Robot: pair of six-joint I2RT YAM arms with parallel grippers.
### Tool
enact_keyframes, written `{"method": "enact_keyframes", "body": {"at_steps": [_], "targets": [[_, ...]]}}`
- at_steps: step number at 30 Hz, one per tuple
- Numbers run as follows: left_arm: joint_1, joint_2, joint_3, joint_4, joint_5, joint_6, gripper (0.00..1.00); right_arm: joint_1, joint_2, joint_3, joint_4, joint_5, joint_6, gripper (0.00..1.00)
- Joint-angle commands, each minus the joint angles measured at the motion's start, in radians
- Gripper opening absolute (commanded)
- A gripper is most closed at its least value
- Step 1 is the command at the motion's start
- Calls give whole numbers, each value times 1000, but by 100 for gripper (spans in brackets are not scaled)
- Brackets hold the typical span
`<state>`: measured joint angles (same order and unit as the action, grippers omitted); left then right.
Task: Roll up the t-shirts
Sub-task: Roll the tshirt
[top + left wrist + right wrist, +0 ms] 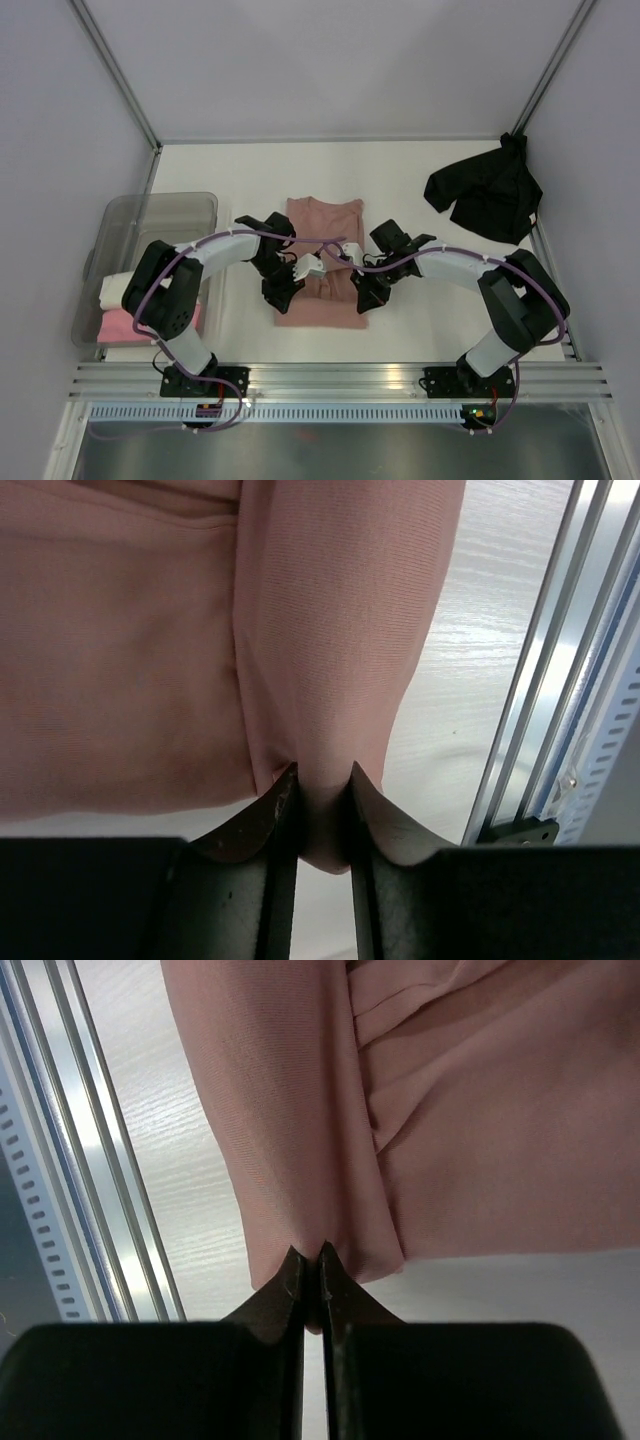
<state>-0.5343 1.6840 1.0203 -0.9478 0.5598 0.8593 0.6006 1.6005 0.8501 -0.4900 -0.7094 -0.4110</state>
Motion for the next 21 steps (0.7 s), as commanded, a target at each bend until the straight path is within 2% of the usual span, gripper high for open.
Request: {"method": "enact_keyframes", "body": {"at_steps": [1,3,4,7,13,15,16,19,21], "targets": [[14,8,15,23,-70,-54,30,-18,22,35,31,16,52,15],[14,16,24,24,-75,-66,31,-22,32,29,44,45,96,22],[14,17,26,27,-78,-77,31,-31,32,27,59,68,109,29],[14,40,24,41,-101,-115,4,-57,-8,11,105,91,159,34],[16,69,35,47,-92,-161,2,-104,-256,-26,148,137,204,34],[16,68,38,50,-84,-164,2,-102,-354,-57,154,136,207,30],[17,66,41,52,-84,-166,2,-99,-385,-75,181,137,213,20],[17,62,49,53,-84,-163,2,-46,-488,-169,290,162,241,1],[17,62,52,52,-87,-164,2,16,-543,-248,373,227,284,0]]}}
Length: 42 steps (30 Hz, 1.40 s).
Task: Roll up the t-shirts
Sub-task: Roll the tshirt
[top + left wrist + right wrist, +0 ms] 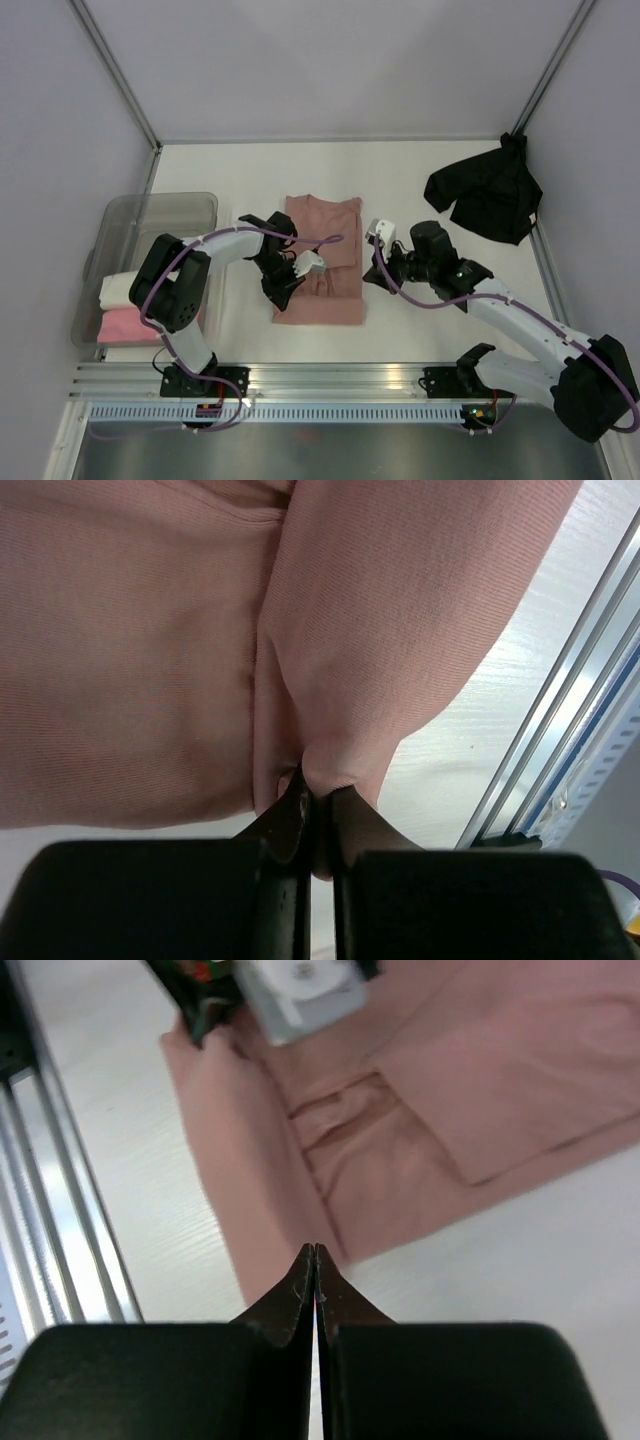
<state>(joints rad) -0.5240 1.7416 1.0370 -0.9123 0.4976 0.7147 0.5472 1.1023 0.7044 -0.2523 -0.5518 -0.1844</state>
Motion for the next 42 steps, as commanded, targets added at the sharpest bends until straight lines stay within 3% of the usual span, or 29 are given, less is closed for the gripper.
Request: {"method": "enact_keyframes", "body": {"at_steps": [1,4,10,18,22,26,33,42], "targets": [[7,6,38,16,-25,-20,2,151,-56,-124,212,94,65,0],[7,7,40,16,-27,-23,2,292,-47,-175,347,179,120,0],[7,9,40,16,-34,-20,2,428,135,-103,370,309,129,0],[7,7,47,15,-50,-12,10,401,235,-131,470,380,225,0],[7,4,54,10,-70,-8,27,361,263,-120,441,355,237,0],[7,-7,66,7,-77,6,34,353,321,-77,331,375,201,0],[7,-89,78,-11,-70,64,46,293,344,-79,360,332,246,0],[12,-234,101,-59,-143,269,50,275,387,-77,370,316,276,0]]}}
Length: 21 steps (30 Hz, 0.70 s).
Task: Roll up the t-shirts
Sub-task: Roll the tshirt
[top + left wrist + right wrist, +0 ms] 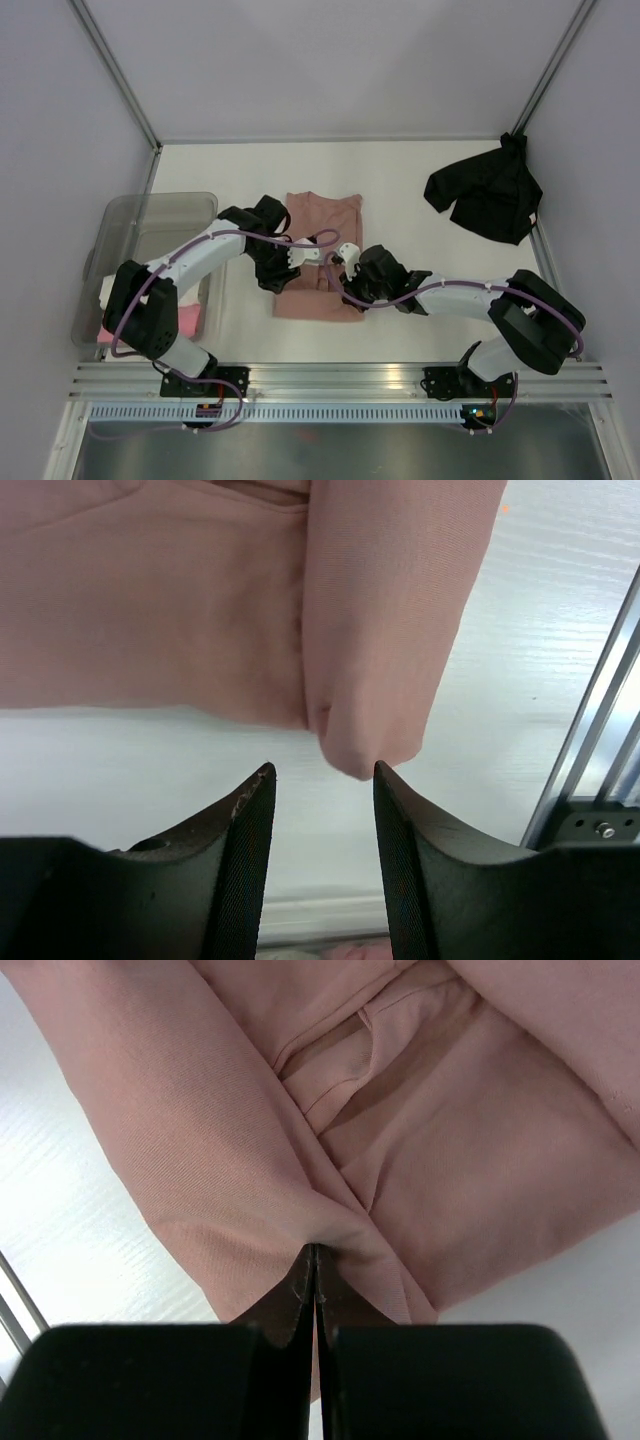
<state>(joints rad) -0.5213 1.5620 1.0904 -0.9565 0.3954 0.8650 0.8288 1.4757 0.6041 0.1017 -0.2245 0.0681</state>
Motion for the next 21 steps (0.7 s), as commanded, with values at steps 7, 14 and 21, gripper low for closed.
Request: {"method": "enact_keyframes", "body": {"at_steps": [7,14,21], "targets": [[-111,-318,-122,224,-116,190,49,-17,8,20,33,-16,45,0],[-327,-494,-434,364,-194,255,53,-16,17,19,40,-18,50,0],[-356,-445,-498,466,-276,250,54,-17,12,20,29,-15,38,1]]}}
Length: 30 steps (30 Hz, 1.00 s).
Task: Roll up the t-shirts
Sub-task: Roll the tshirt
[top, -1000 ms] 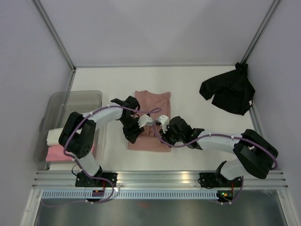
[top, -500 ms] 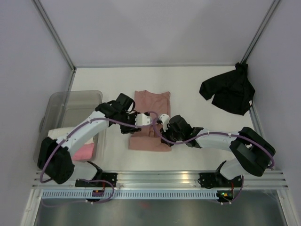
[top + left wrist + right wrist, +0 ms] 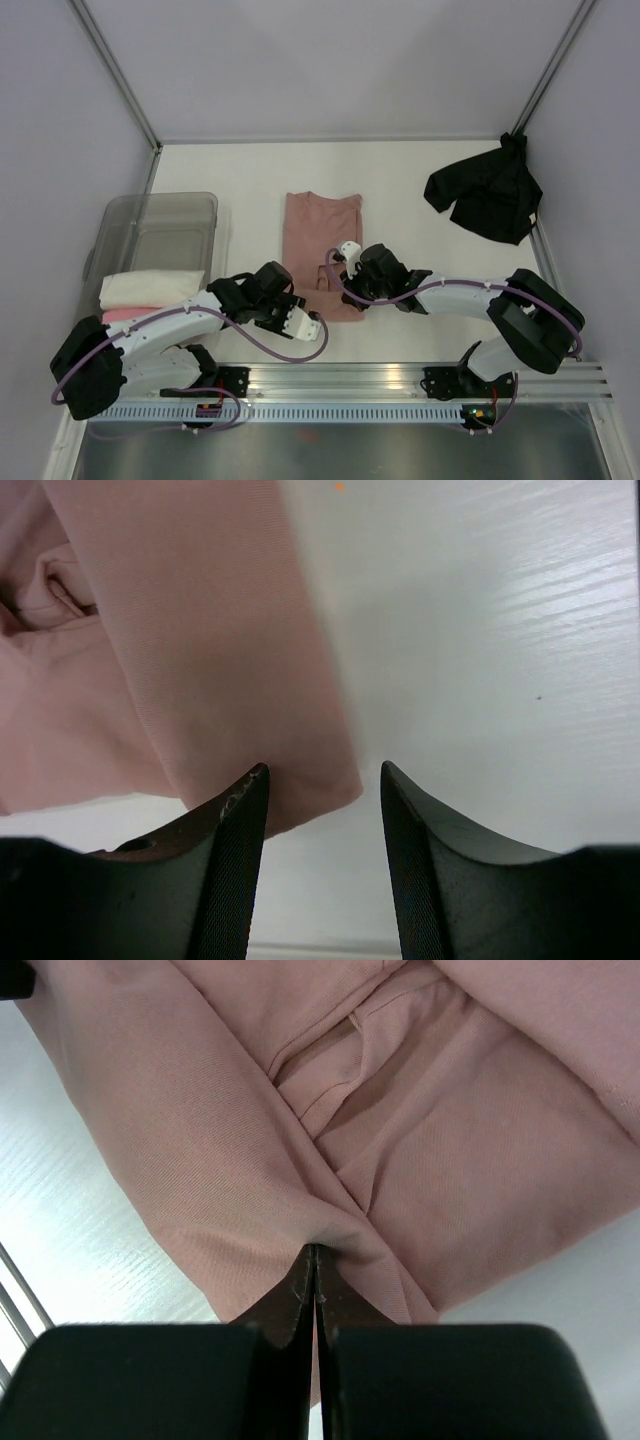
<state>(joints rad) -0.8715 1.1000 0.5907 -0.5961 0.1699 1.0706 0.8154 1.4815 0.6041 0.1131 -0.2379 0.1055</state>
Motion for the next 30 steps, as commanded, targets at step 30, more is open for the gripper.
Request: {"method": "enact_keyframes", "body": {"at_steps": [30], "targets": [[80,281,93,9,83,-81,58,-18,-56,23,-36,-29,-61,0]]}}
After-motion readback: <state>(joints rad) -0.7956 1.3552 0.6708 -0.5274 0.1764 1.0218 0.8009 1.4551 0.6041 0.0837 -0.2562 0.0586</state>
